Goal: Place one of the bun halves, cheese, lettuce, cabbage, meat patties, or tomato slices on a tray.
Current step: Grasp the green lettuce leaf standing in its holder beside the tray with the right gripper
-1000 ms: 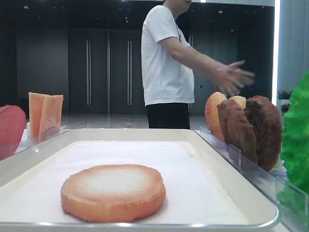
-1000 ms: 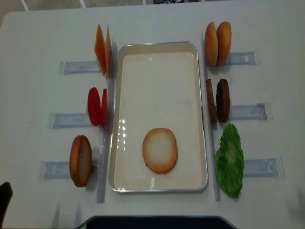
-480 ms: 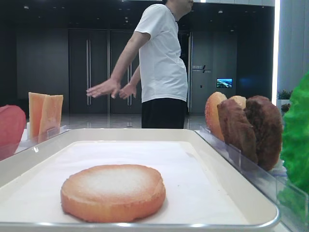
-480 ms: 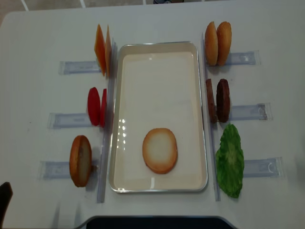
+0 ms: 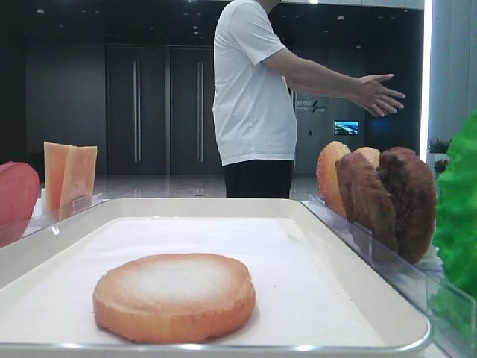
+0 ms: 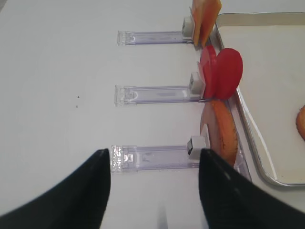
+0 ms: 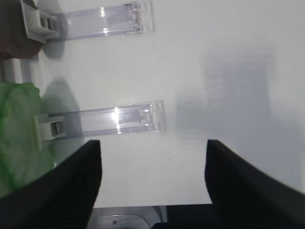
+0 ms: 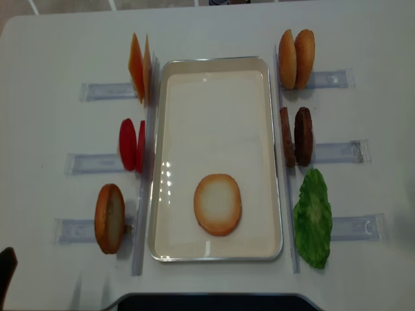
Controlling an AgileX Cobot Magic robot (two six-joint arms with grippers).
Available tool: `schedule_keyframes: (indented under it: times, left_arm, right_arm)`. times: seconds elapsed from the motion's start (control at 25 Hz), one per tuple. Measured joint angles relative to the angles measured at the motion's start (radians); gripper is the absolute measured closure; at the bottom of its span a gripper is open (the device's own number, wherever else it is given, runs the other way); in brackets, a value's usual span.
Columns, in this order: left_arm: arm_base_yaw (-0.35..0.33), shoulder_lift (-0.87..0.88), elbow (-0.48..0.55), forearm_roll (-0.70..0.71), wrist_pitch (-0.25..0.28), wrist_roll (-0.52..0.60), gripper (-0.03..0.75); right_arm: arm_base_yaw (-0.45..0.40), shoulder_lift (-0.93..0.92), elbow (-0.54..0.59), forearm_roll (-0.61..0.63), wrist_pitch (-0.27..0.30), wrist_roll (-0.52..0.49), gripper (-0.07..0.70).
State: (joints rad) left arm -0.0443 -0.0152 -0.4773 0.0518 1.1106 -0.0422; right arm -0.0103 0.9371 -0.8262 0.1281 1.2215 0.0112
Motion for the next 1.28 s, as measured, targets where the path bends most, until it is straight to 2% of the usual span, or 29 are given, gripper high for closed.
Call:
schedule_keyframes:
  times: [0.24, 0.52, 0.84, 1.0, 1.28]
  left_arm:
    - [0.000, 0.000, 0.000, 0.000, 0.000, 0.000, 0.265]
    - [0.000, 0.000, 0.000, 0.000, 0.000, 0.000, 0.265]
    - [0.000, 0.000, 0.000, 0.000, 0.000, 0.000, 0.265]
    - [0.000, 0.000, 0.000, 0.000, 0.000, 0.000, 0.265]
    - [0.000, 0.000, 0.000, 0.000, 0.000, 0.000, 0.265]
  right_arm:
    - [0.179, 0.000, 0.000, 0.001, 0.000, 0.176, 0.160]
    - [0.436, 0.000, 0.000, -0.002, -0.001, 0.376, 0.160]
    - [0.681, 0.032, 0.000, -0.055, -0.070, 0.586, 0.160]
    - [0.733, 0.077, 0.000, -0.065, -0.106, 0.618, 0.160]
    - [0.742, 0.159, 0.000, -0.080, -0.154, 0.616, 0.160]
